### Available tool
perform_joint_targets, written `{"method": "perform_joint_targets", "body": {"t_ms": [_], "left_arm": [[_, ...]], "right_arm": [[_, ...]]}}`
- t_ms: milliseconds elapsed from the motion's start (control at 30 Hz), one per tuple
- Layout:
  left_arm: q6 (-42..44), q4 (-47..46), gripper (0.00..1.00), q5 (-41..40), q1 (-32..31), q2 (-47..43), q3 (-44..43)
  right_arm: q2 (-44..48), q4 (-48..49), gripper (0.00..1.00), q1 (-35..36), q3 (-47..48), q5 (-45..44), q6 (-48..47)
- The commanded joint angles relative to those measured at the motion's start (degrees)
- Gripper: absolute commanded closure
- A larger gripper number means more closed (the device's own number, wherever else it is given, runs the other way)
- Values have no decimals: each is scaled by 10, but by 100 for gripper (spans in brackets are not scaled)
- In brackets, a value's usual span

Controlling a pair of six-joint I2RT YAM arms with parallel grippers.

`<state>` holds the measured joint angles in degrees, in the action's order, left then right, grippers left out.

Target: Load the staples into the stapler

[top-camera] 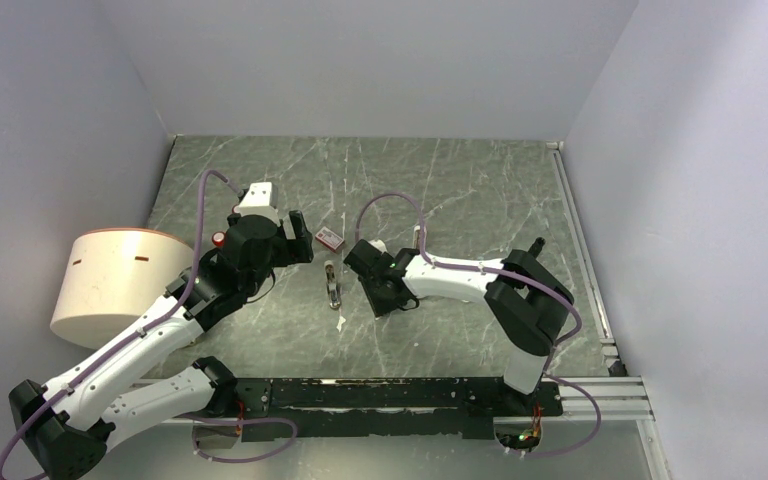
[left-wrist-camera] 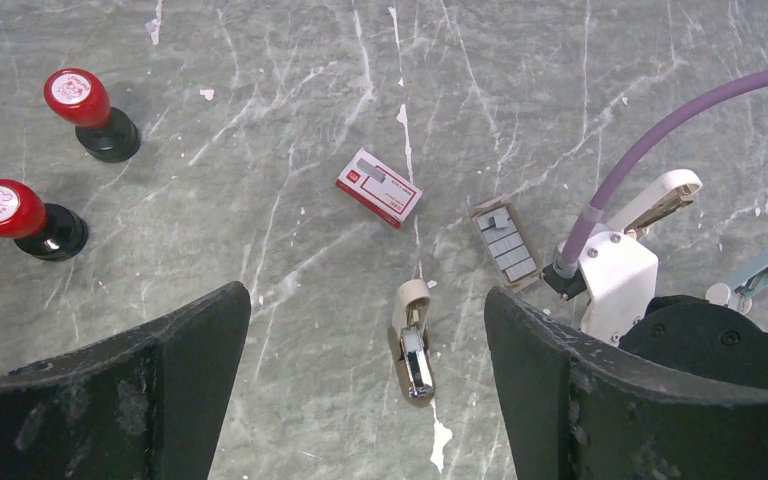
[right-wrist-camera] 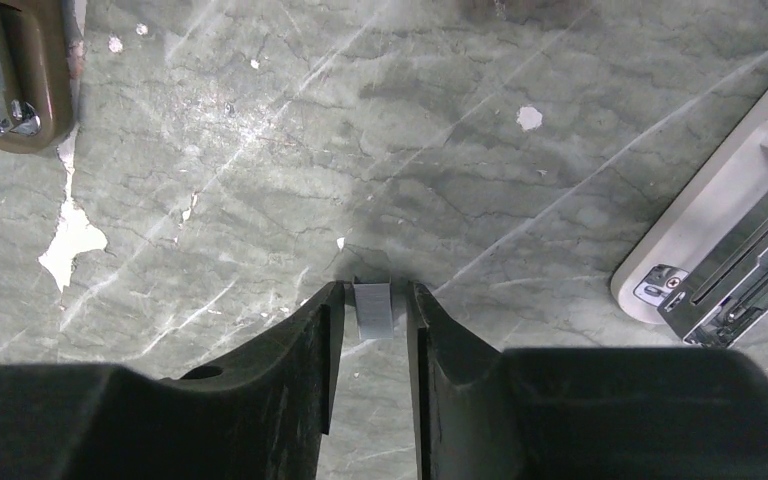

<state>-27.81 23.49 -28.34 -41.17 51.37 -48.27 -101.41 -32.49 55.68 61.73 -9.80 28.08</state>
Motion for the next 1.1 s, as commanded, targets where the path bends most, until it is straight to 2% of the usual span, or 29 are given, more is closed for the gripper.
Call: {"method": "perform_joint_targets", "body": {"t_ms": [0,300,500,733,1067], "left_arm": [[2,-11,9,-10,2,-1,3],[1,-8,9,-11,3,-2,0],[7,-4,9,-5,2,-11,-8],[7,15,9,-12,2,-14,-34],[-1,39,9,-45,2,-29,-58]], "right_arm": [[-17,5,69,2,3,-9,-5],[-15,-2,79,0,7,-30,7],[18,18,79,0,11,-53,26],[60,68,79,5,21,-53,90],[34,119,79,44,57,-68,158]]}}
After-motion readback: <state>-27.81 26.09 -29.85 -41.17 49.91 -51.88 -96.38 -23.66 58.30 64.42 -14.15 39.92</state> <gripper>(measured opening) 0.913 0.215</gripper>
